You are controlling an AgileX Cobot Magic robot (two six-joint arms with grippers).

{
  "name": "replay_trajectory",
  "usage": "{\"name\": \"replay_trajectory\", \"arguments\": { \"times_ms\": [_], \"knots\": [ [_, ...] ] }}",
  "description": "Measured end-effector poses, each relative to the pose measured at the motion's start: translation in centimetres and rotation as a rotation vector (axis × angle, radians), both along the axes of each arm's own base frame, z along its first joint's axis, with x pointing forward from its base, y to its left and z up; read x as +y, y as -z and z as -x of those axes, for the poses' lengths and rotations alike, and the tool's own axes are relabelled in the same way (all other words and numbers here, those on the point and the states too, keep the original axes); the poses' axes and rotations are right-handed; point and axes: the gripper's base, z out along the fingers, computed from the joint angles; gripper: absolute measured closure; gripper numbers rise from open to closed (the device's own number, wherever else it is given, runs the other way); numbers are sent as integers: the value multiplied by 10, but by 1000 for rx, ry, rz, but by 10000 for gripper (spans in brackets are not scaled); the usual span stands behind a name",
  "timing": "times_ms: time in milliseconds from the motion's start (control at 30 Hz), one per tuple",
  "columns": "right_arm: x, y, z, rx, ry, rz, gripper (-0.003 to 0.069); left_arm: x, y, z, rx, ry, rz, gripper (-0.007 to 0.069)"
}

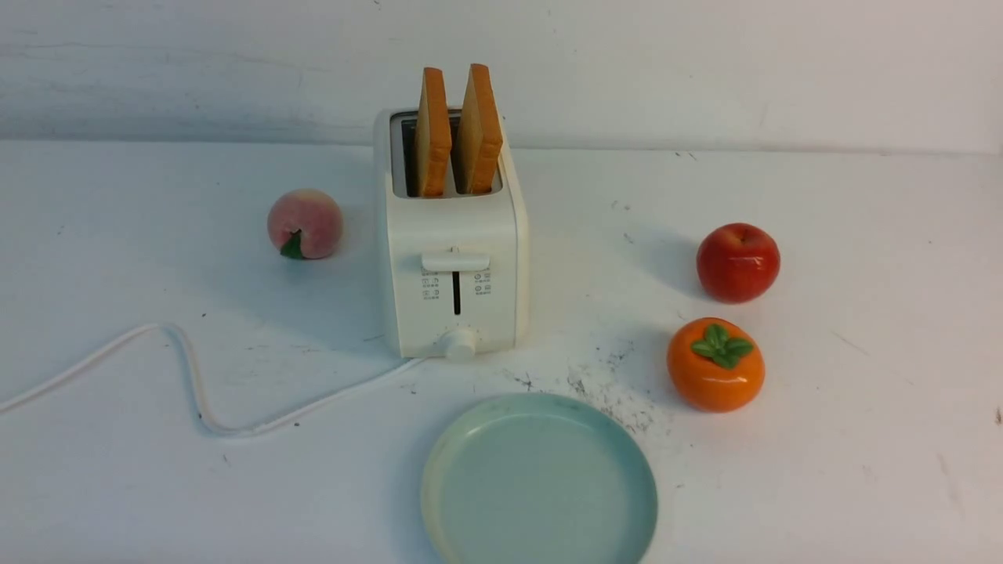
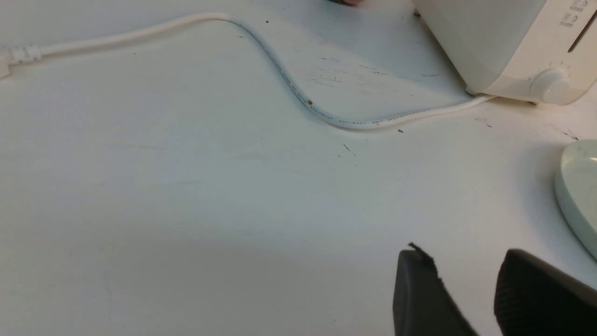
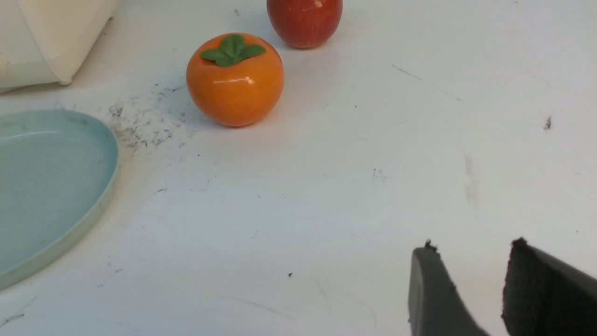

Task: Take toasted bread from bread machine on white table place on plate.
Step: 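Grasp the toast slice in the toaster and pull it up out of the slot with the right gripper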

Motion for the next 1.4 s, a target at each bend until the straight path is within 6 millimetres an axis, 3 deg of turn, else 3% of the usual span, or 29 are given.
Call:
{"name": "replay_trajectory", "arguments": {
  "times_ms": [1033, 1167, 1400],
  "knots": [
    [0, 0, 0, 0, 0, 0, 419, 0, 0, 0, 0, 0, 6, 386],
    [0, 0, 0, 0, 0, 0, 419, -4, -1, 0, 12, 1, 136, 386],
    [0, 0, 0, -1, 0, 7, 419, -20, -9, 2, 112, -29, 865, 386]
  ]
}}
